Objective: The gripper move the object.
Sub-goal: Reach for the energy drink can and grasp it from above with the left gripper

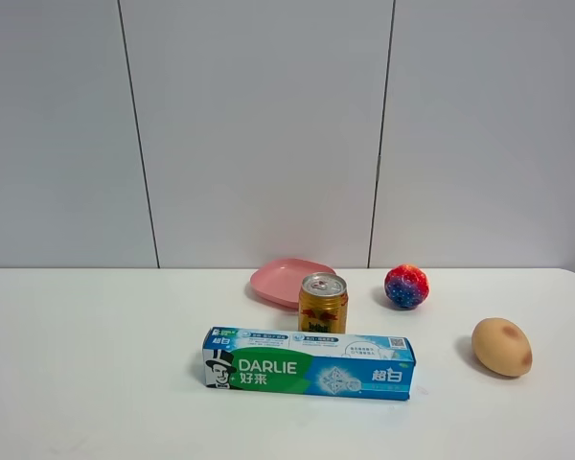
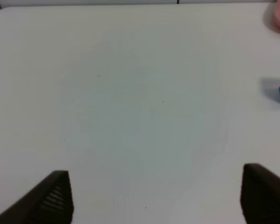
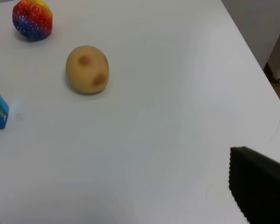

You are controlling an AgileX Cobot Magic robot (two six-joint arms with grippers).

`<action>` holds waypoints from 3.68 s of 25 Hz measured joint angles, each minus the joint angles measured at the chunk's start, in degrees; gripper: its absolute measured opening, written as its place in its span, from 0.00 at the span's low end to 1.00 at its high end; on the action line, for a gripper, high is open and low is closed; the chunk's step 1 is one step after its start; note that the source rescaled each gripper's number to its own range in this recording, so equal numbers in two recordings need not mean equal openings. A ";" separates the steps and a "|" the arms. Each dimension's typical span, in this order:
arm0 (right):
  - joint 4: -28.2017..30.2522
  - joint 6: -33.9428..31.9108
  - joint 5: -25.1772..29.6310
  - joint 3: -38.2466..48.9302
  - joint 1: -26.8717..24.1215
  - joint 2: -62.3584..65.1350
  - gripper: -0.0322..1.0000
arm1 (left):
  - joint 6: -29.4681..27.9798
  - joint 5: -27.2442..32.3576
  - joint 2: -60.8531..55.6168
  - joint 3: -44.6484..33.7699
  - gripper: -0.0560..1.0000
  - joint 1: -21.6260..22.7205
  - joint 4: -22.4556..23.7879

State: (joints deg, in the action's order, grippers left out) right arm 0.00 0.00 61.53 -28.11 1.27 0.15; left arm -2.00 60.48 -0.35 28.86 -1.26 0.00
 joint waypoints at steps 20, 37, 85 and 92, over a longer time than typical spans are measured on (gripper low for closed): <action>0.00 0.00 0.00 0.00 0.00 0.00 1.00 | 9.45 -3.32 44.00 32.27 0.37 -0.44 -3.75; 0.00 0.00 0.00 0.00 0.00 0.00 1.00 | 15.75 -4.18 102.99 79.11 0.90 -30.47 -3.11; 0.00 0.00 0.00 0.00 0.00 0.00 1.00 | 5.58 5.65 148.06 110.27 1.00 -37.16 -2.20; 0.00 0.00 0.00 0.00 0.00 0.00 1.00 | 5.58 4.64 149.45 110.27 1.00 -37.16 -2.20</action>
State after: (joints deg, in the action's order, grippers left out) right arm 0.00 0.00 61.53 -28.11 1.27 0.15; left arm 3.59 65.11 149.10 139.14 -38.42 -2.20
